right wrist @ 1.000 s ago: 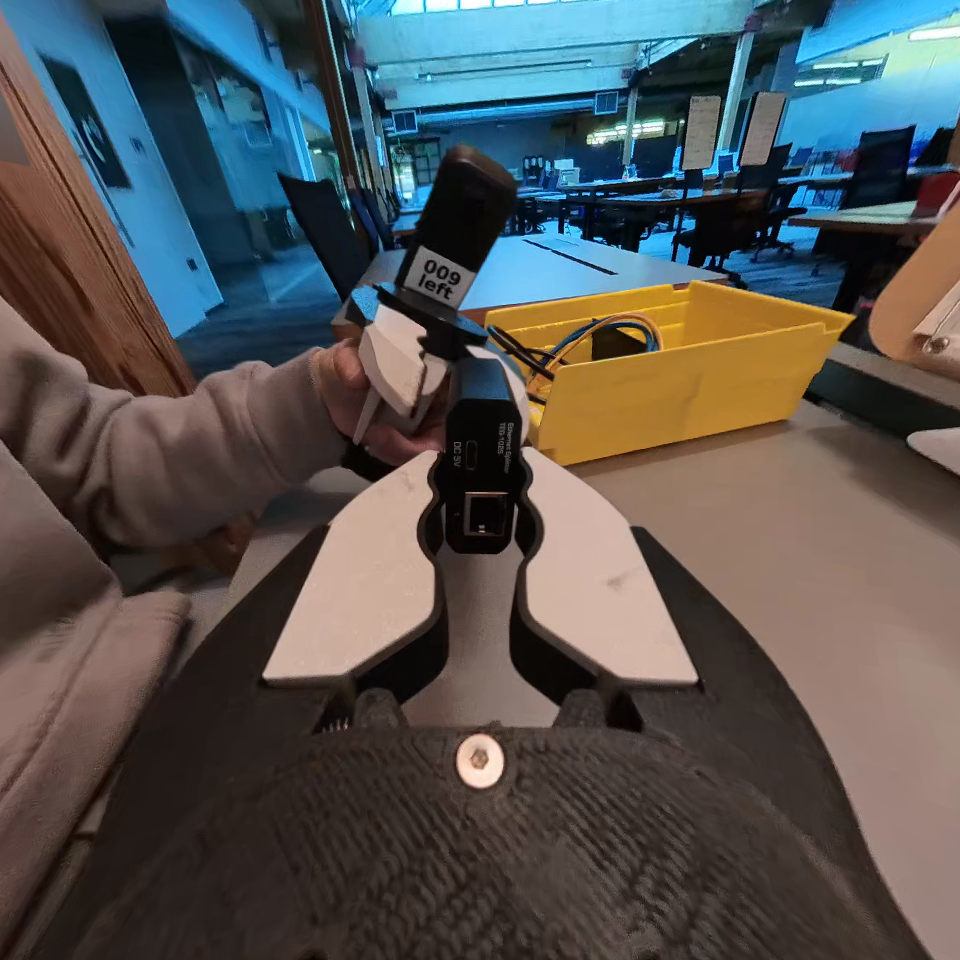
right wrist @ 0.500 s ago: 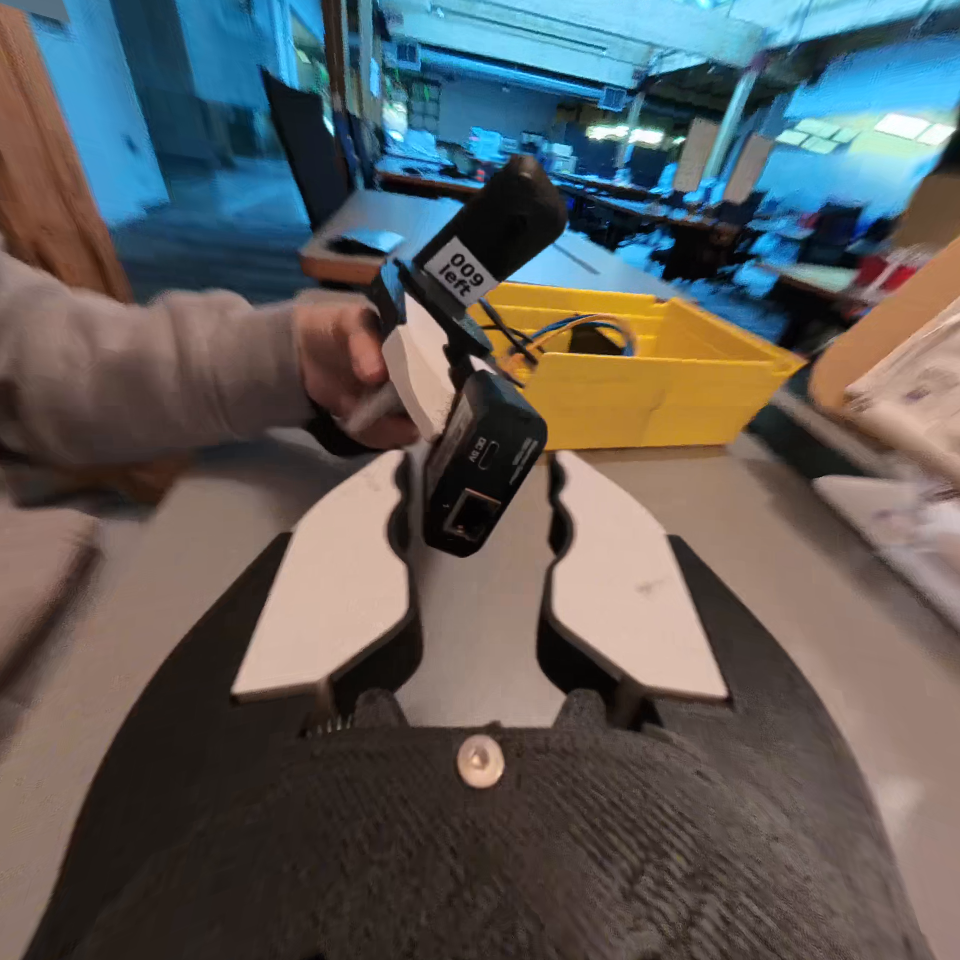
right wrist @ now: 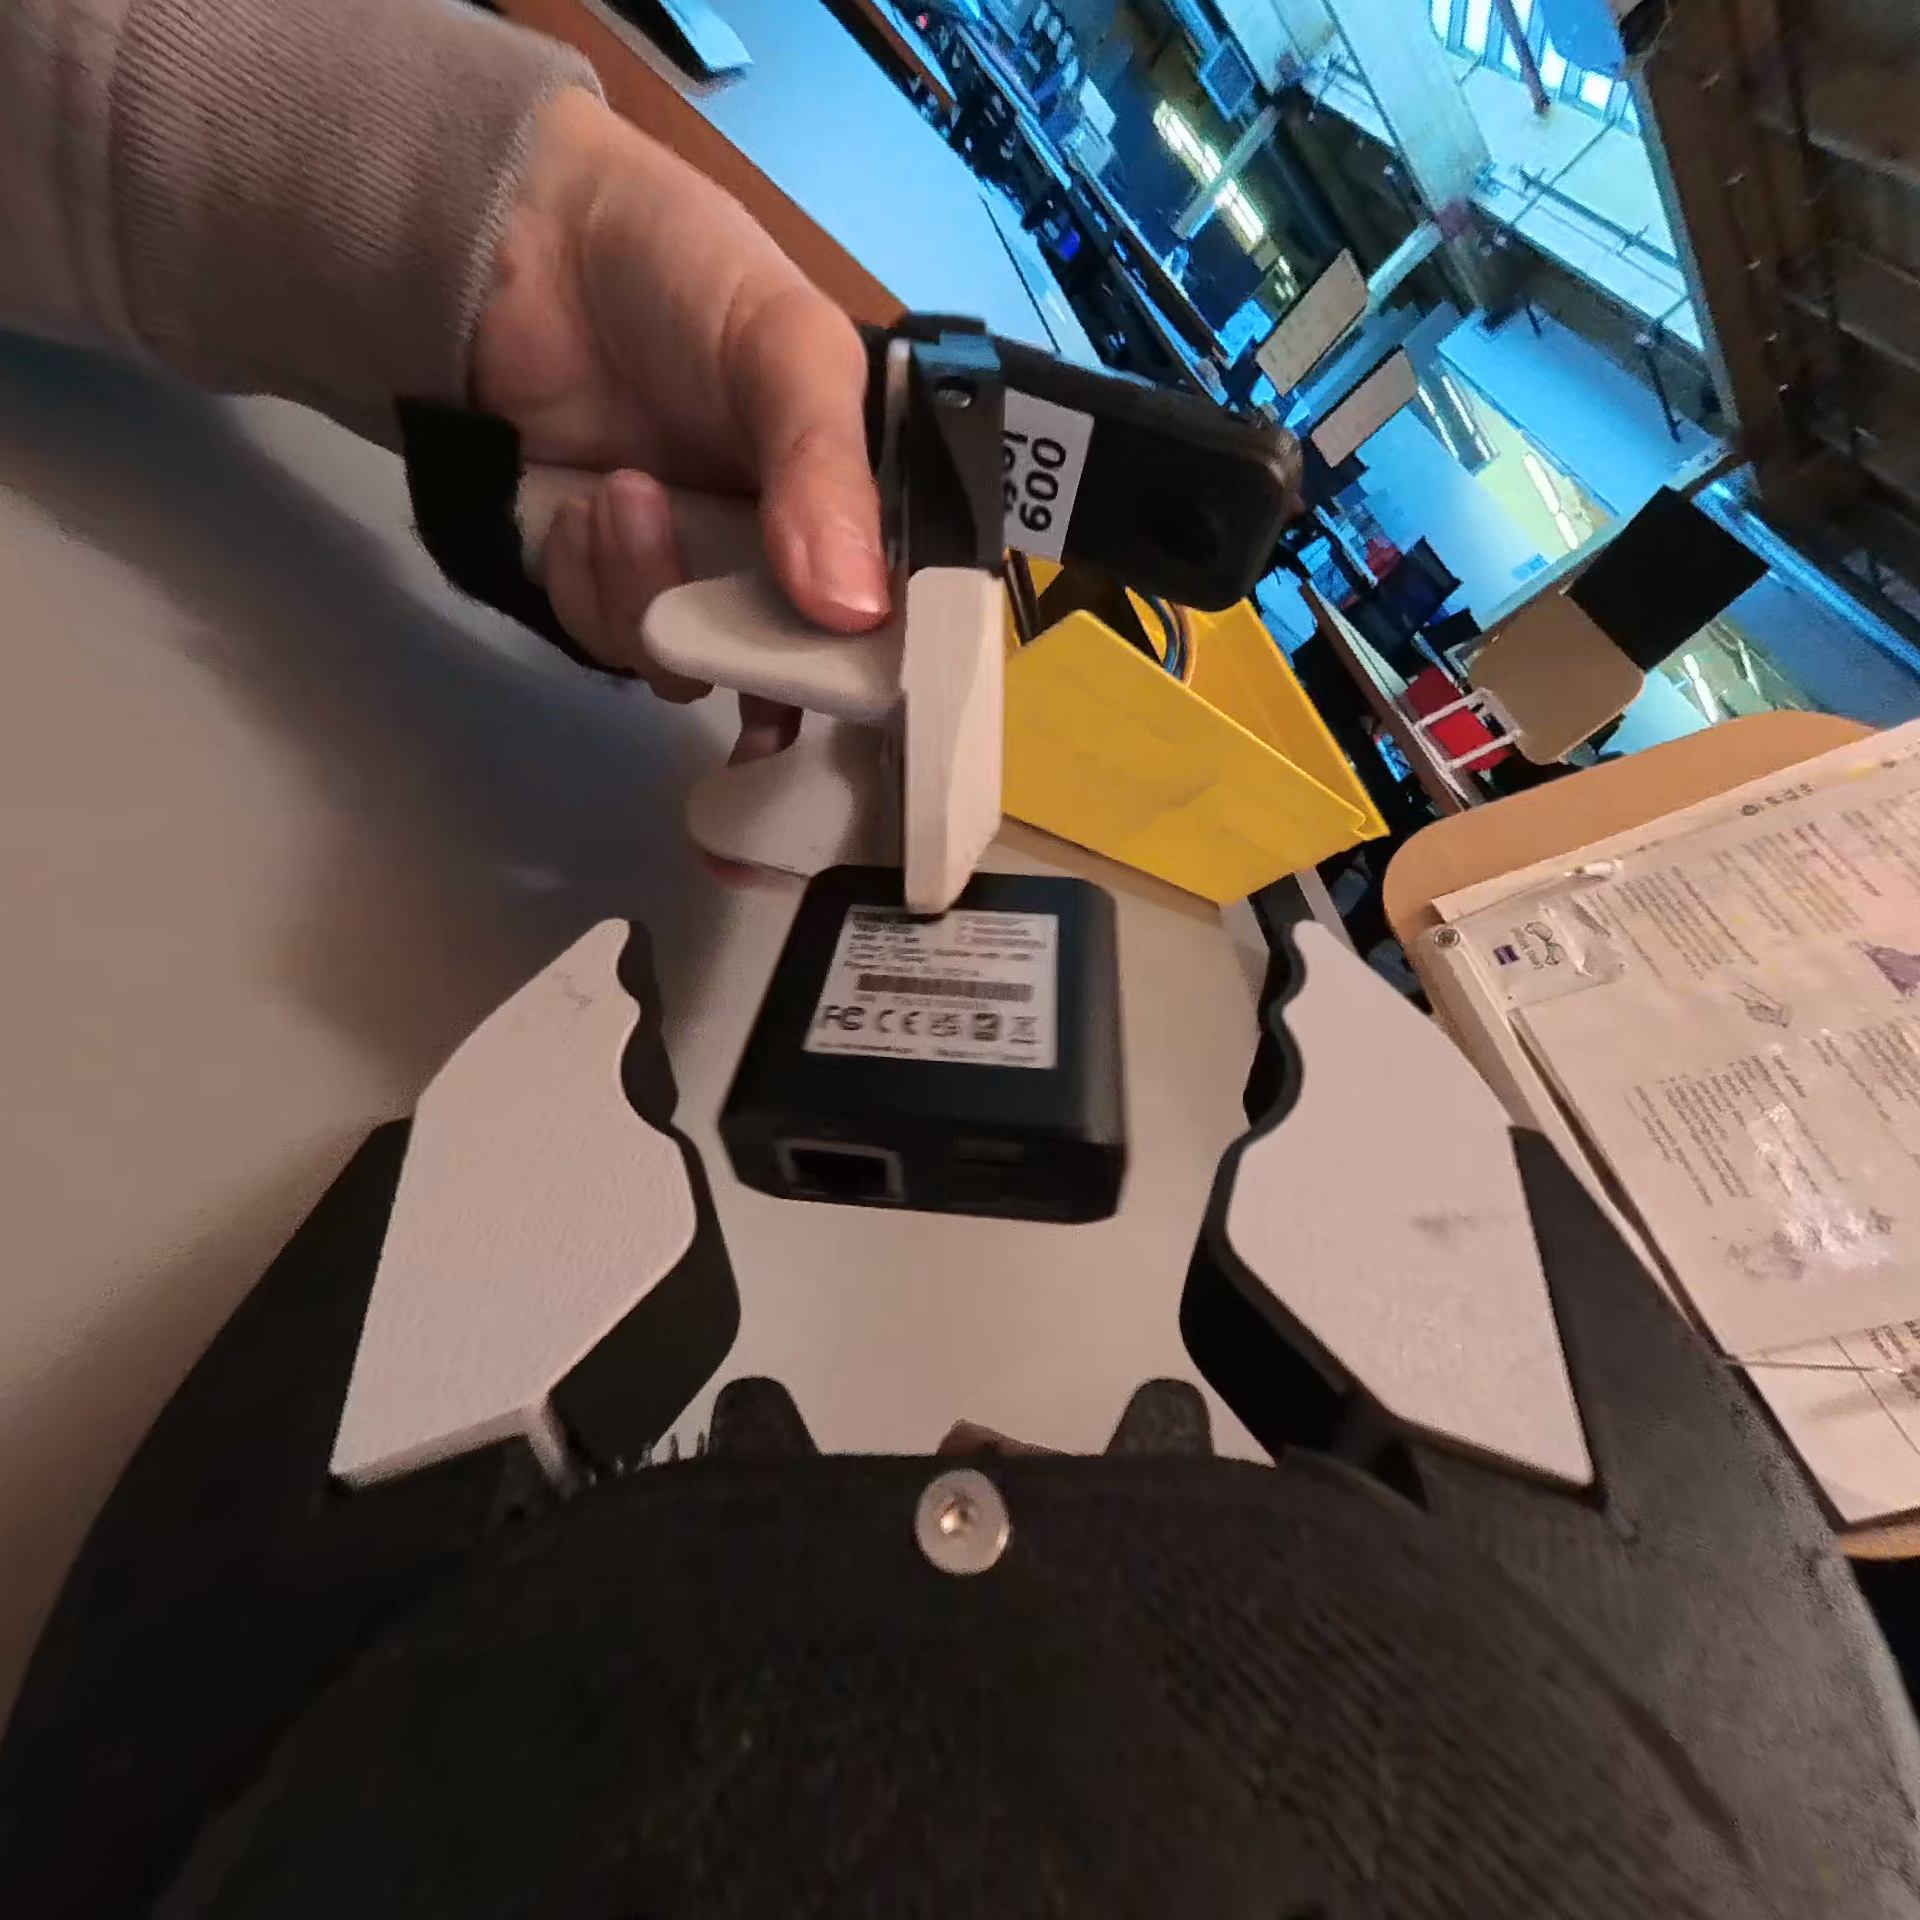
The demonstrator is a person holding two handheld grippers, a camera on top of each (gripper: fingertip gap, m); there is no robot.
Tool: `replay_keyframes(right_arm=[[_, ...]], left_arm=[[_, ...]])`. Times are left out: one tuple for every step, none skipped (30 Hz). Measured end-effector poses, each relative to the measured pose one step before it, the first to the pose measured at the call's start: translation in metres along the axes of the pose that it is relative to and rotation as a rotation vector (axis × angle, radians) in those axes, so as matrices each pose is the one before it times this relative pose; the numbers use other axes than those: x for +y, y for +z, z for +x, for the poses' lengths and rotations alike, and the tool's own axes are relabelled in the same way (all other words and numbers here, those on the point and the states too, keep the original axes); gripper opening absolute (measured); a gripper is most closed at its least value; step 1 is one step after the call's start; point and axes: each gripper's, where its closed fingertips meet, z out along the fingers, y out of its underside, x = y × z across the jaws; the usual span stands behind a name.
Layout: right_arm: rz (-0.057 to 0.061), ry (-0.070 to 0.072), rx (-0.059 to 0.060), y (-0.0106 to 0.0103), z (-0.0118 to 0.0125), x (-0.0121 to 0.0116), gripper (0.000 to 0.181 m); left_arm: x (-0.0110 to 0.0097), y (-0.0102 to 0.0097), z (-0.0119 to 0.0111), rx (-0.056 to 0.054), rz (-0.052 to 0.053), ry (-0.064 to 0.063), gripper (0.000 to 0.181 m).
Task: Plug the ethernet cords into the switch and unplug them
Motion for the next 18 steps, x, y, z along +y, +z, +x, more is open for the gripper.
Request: replay_keyframes(right_arm=[[-0.0157,0.0014,0.0075,0.00111,0.00056,0.00297,0.106],[-0.0085,0.0028,0.016,0.00087,0.00165,0.00248,0.104],[0.0038,0.0032,-0.0035,0.00039,-0.00124,0.0009,0.103],[0.0108,0.0059,-0.0082,0.00001,-0.00163,-0.00049,0.098],[0.0147,0.0046,0.0119,-0.00011,0.00129,-0.00126,0.093],[0.0127,0.001,0.012,-0.00024,0.00143,-0.001,0.086],[0.0129,0.0026,0.0051,-0.00026,0.00072,-0.00106,0.083],[0.0132,0.0073,0.003,-0.00077,0.00098,-0.00108,0.077],[0.0097,0.0131,-0.0015,-0.00075,0.00064,-0.00018,0.075],[0.0061,0.0195,-0.0012,-0.00044,0.0007,0.0005,0.076],[0.0011,0.0226,0.0077,-0.00036,0.00198,0.00089,0.074],[-0.0013,0.0153,-0.0051,-0.00014,-0.00001,0.00081,0.074],[-0.0054,0.0069,-0.0019,0.00016,0.00031,0.00133,0.074],[-0.0113,-0.0008,-0.0005,0.00038,0.00044,0.00179,0.074],[-0.0073,0.0018,0.0058,0.00036,0.00074,0.00084,0.073],[-0.0026,0.0171,-0.0029,0.00032,0.00005,0.00025,0.073],[-0.0062,0.0319,-0.0099,0.00038,-0.0002,0.00099,0.073],[0.0036,0.0348,-0.0104,0.00027,-0.00026,0.0,0.073]], left_arm=[[-0.00231,-0.00005,0.00037,0.0001,0.0168,-0.0065,0.022],[-0.00201,-0.0003,0.00113,0.0033,0.0135,-0.0089,0.022],[-0.00182,-0.00036,0.0007,-0.0003,0.012,-0.0059,0.022],[0.00032,-0.00028,0.00042,-0.0012,-0.0035,0.0006,0.022],[-0.00006,-0.00022,-0.00009,-0.0019,0.0006,-0.0057,0.022],[-0.00043,0.00001,0.00024,0.0026,0.0042,-0.0078,0.022],[0.00053,0.00026,0.00069,0.0071,-0.0025,-0.0058,0.022],[0.001,0.00032,0.00063,0.0081,-0.006,-0.0029,0.022],[-0.00042,0.0003,0.0011,0.0096,0.0041,-0.0068,0.022],[-0.00092,0.00042,0.00117,0.0067,0.0072,-0.0059,0.022],[0.00039,0.00093,0.00036,-0.0012,-0.0027,0.002,0.022],[-0.00042,0.00053,-0.00046,-0.0082,0.0026,0.0041,0.022],[-0.00051,0.00022,-0.00073,-0.011,0.0046,0.0055,0.022],[-0.0007,0.00009,-0.00068,-0.0108,0.0039,0.0078,0.022],[-0.00077,-0.00017,-0.00008,-0.0059,0.0041,0.0061,0.023],[-0.00023,-0.00008,-0.00018,-0.0068,0.0008,0.0037,0.023],[-0.00105,0.0,-0.00032,-0.0089,0.0062,0.0072,0.023],[-0.00068,0.00007,0.00017,-0.0037,0.0052,0.0087,0.022]])
